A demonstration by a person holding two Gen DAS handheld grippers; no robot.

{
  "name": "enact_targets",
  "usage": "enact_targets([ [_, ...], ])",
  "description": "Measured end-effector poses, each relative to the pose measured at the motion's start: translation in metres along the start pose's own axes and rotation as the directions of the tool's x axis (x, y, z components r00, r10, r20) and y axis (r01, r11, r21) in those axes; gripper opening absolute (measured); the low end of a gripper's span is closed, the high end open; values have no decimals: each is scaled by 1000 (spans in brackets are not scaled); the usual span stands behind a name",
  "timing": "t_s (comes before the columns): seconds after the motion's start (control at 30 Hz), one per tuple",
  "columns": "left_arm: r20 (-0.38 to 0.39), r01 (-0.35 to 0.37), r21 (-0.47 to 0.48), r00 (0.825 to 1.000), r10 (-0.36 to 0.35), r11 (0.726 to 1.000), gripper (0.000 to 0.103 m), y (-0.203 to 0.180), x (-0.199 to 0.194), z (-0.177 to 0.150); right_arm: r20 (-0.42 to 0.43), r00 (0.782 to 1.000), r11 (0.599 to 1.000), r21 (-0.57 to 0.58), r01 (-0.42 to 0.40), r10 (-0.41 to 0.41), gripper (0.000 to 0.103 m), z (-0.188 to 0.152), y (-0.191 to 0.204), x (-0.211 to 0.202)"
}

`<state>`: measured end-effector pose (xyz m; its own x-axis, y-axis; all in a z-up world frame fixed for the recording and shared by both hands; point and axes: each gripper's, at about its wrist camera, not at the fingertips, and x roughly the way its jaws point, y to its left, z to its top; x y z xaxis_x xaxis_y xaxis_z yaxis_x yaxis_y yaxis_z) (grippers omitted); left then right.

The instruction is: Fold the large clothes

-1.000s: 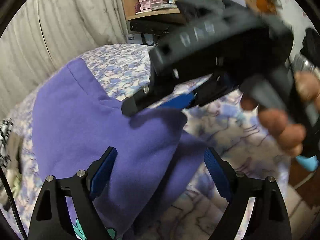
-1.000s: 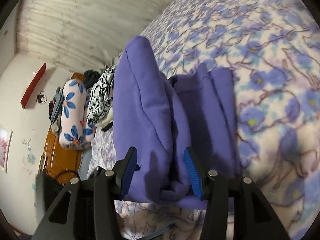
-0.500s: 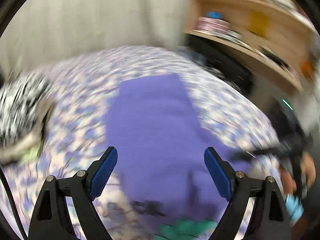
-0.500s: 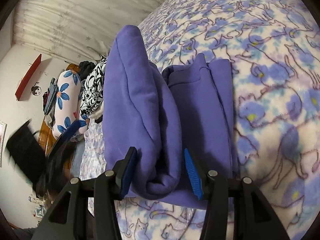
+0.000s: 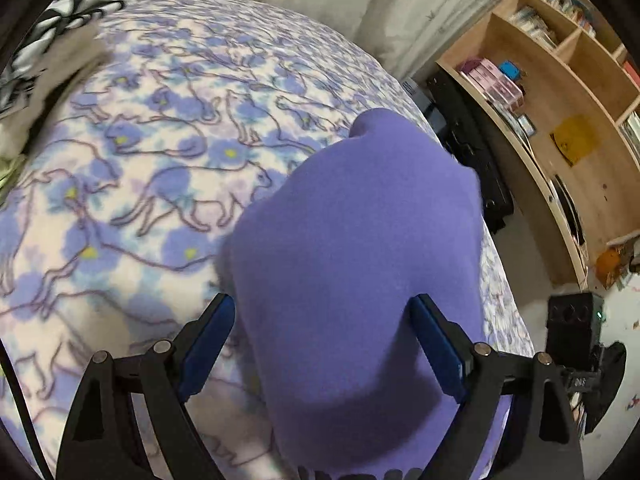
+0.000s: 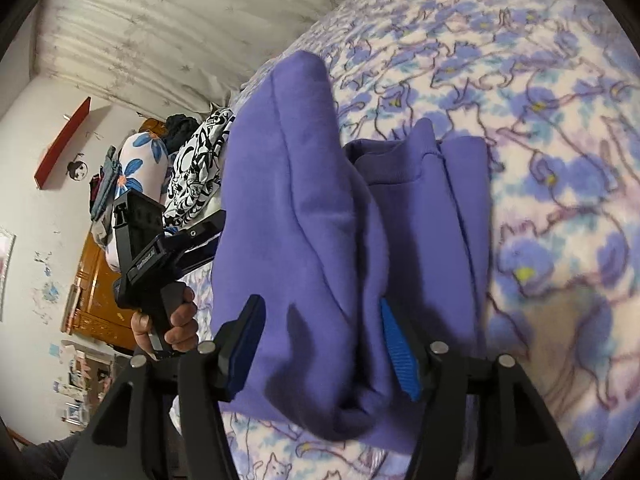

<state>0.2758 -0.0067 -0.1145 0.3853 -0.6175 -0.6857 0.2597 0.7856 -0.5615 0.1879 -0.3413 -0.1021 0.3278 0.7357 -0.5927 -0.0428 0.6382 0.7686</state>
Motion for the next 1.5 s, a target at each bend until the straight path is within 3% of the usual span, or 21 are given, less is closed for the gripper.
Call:
enact_targets([
  [0.17,-18,-37,68,999,38,997,89,-25,8,3,-6,997,993,94,-75,76,60,3,-25,20],
  [0.23,-17,-60,78,998,61,995,89,-32,10,5,31,998,996,65,-63,61,37,1,-23,13],
  [0.27,-19,-68,78,997,70,995,89,-35,10,5,53,997,998,45,-54,51,19,-1,-21,6],
  [0.4,-25,-122,119,992,126,985,89,-53,13,4,131,991,999,10,-42,41,19,-10,-13,-26],
  [0.5,-24,-198,176,979,205,964,89,-77,17,1,193,981,999,-43,13,-4,19,-19,-1,-53],
  [0.63,-1,-301,263,950,313,917,89,-110,29,-4,236,967,994,-28,105,-96,18,-30,-7,-64],
  [0.7,19,-365,310,926,378,878,89,-124,39,-9,222,965,990,15,141,-140,18,-34,-23,-57],
  [0.9,114,-507,384,855,505,772,92,-143,66,-29,179,969,981,121,149,-170,20,-47,-62,-22],
  [1.03,117,-496,364,864,489,788,93,-138,62,-27,181,964,979,102,178,-195,24,-44,-55,-22],
  [1.2,133,-478,348,877,462,807,95,-135,54,-28,133,953,961,94,262,-273,40,-31,-38,-26],
  [1.33,113,-457,308,888,445,835,96,-131,49,-24,174,935,951,65,302,-308,40,-18,-21,-41],
  [1.5,104,-455,296,890,445,840,97,-131,49,-22,233,920,947,16,321,-315,40,4,5,-49],
])
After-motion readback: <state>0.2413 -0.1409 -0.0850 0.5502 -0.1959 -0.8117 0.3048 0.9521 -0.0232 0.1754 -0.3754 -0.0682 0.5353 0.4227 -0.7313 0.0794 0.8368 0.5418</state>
